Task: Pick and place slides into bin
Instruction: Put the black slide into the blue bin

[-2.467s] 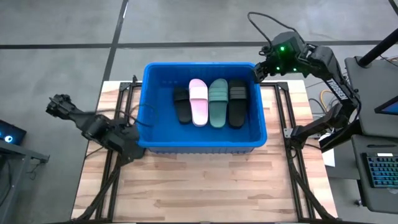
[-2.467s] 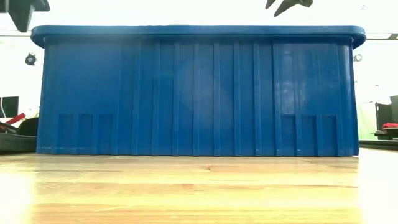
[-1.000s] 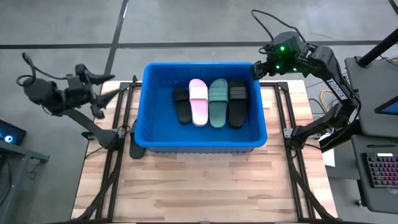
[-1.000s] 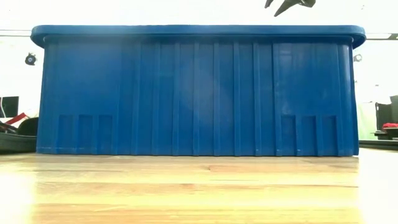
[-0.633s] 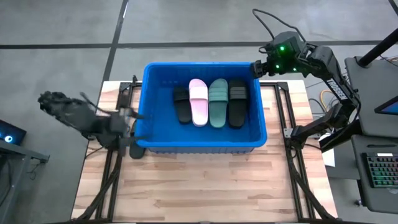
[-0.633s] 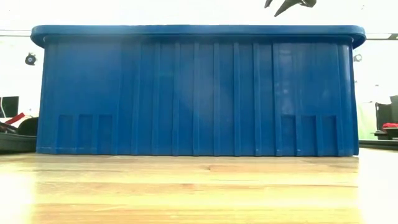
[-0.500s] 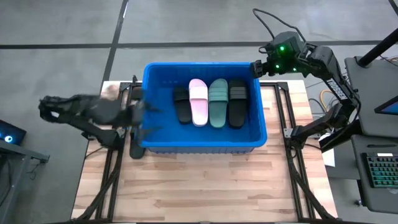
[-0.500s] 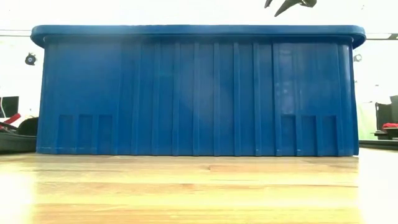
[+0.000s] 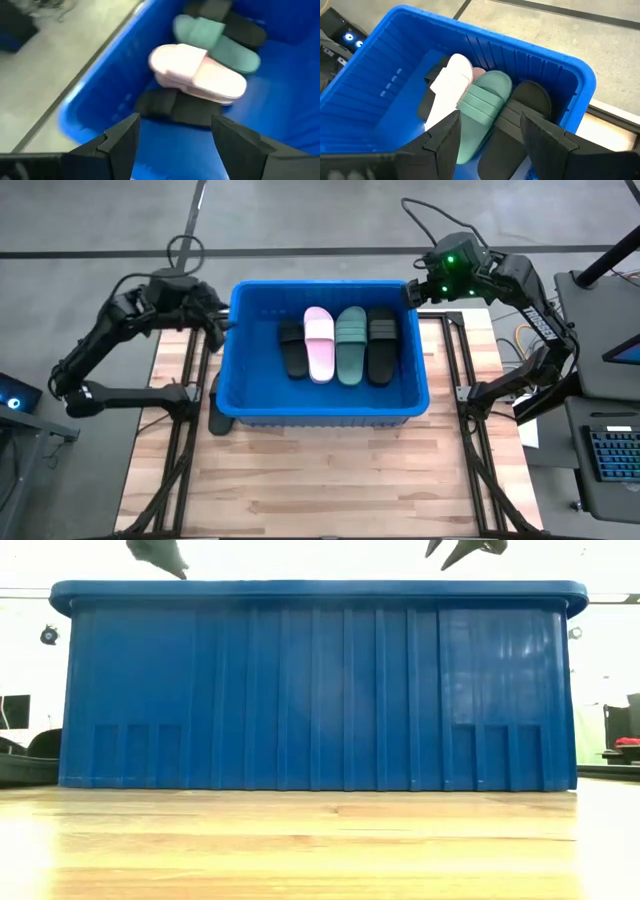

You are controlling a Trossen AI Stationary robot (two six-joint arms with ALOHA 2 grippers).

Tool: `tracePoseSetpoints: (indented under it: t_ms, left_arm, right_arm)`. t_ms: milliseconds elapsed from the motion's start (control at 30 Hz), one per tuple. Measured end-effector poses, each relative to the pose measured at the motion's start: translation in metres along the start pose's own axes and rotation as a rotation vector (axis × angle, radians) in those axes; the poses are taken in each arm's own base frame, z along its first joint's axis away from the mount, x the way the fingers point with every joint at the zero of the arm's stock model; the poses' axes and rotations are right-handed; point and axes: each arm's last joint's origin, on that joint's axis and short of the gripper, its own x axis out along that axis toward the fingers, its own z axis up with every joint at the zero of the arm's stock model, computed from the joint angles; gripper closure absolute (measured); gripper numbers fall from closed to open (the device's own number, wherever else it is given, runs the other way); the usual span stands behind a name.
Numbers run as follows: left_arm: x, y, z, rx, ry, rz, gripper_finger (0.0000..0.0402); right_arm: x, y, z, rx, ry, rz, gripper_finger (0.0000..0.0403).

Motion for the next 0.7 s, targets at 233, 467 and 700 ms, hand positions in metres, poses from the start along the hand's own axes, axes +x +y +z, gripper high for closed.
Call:
tracePoseSetpoints:
  t_ms: [233,467,700]
  left_arm:
    - [0.004,0.008,-0.029,-0.036,0.316,0.032,0.0174]
    - [0.008,0.003,-0.052,-0.066,0.535,-0.007,0.0174]
    - [-0.009,-0.004,-0.072,-0.078,0.489,-0.048,0.0174]
  right_arm:
    - [0.0,0.0,0.0,-0.048,0.0,0.0,0.0209]
    - [0.0,0.0,0.0,-0.104,0.0,0.001,0.0209]
    - [0.0,0.0,0.0,-0.134,0.0,0.001,0.0209]
